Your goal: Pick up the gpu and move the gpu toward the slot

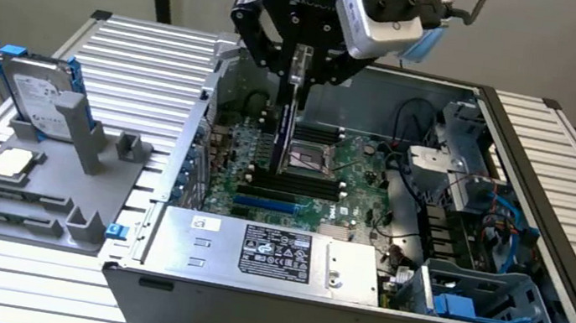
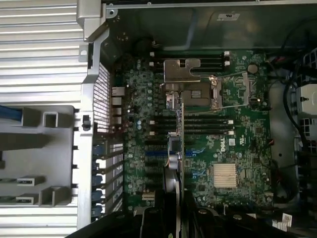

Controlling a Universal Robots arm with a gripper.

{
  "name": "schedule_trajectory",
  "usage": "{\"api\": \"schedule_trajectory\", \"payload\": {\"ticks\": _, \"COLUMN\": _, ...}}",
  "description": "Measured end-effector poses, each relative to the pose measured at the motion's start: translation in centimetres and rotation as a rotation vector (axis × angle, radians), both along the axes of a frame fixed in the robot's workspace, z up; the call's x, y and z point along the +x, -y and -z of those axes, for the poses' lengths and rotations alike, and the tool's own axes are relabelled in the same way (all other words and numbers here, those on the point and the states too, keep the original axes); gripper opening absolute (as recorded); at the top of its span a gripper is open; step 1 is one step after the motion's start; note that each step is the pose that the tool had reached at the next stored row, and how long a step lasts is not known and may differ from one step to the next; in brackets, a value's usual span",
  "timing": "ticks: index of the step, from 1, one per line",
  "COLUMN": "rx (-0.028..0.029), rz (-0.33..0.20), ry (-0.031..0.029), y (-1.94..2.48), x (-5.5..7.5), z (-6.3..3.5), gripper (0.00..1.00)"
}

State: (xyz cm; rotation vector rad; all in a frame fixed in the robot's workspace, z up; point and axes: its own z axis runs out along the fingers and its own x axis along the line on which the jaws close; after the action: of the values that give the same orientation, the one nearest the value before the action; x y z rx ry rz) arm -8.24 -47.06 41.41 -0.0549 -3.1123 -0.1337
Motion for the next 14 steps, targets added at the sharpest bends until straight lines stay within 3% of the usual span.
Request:
{"api": "schedule_trajectory", "payload": {"ticks": 8, "rx": -0.0011, "rz": 0.0, "ry": 0.0, "y": -0.21, "x": 3.6, "z": 1.27, "gripper": 0.26}}
{"api": "schedule_trajectory", "payload": {"ticks": 14, "rx": -0.0012, "rz": 0.0, "ry": -0.0002, "y": -0.25, "x": 4.0, "z": 1.29, "gripper": 0.26}}
